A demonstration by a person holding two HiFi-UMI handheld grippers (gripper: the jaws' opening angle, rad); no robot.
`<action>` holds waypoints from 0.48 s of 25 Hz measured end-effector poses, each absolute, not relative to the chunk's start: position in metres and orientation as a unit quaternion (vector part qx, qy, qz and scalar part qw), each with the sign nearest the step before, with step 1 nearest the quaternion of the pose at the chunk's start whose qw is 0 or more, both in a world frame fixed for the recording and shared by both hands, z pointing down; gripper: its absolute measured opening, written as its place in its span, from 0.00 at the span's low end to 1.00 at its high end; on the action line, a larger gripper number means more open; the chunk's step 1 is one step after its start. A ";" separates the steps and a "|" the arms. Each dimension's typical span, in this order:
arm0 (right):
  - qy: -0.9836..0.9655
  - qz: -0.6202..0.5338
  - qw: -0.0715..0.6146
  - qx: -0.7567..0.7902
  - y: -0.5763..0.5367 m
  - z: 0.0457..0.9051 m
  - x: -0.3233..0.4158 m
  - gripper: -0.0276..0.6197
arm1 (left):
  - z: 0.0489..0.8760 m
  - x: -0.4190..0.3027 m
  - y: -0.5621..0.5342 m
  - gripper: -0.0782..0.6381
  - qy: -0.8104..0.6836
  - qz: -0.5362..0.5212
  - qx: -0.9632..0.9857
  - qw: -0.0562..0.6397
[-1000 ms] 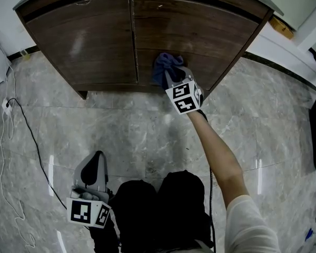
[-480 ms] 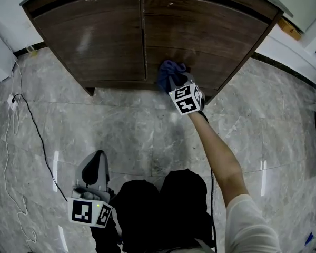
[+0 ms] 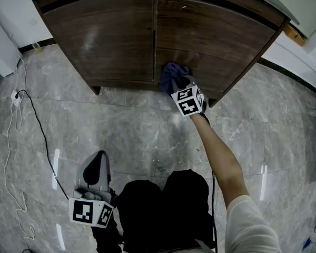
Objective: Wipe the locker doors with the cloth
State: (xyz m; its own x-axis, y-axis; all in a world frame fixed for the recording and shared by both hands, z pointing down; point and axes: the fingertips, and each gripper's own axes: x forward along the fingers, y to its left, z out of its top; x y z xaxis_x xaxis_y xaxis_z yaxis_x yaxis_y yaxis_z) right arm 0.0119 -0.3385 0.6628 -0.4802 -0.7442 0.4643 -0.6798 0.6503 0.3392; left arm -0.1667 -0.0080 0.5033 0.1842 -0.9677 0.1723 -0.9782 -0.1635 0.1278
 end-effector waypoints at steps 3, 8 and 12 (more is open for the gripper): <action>-0.862 -0.074 0.283 0.413 -0.340 0.637 0.003 0.15 | 0.503 -0.170 -0.008 0.11 -0.639 0.021 0.762 0.106; -0.867 -0.106 0.256 0.414 -0.341 0.588 -0.010 0.15 | 0.504 -0.169 -0.008 0.11 -0.636 0.017 0.764 0.107; -0.869 -0.133 0.237 0.413 -0.342 0.550 -0.017 0.15 | 0.504 -0.165 -0.009 0.11 -0.632 0.012 0.767 0.109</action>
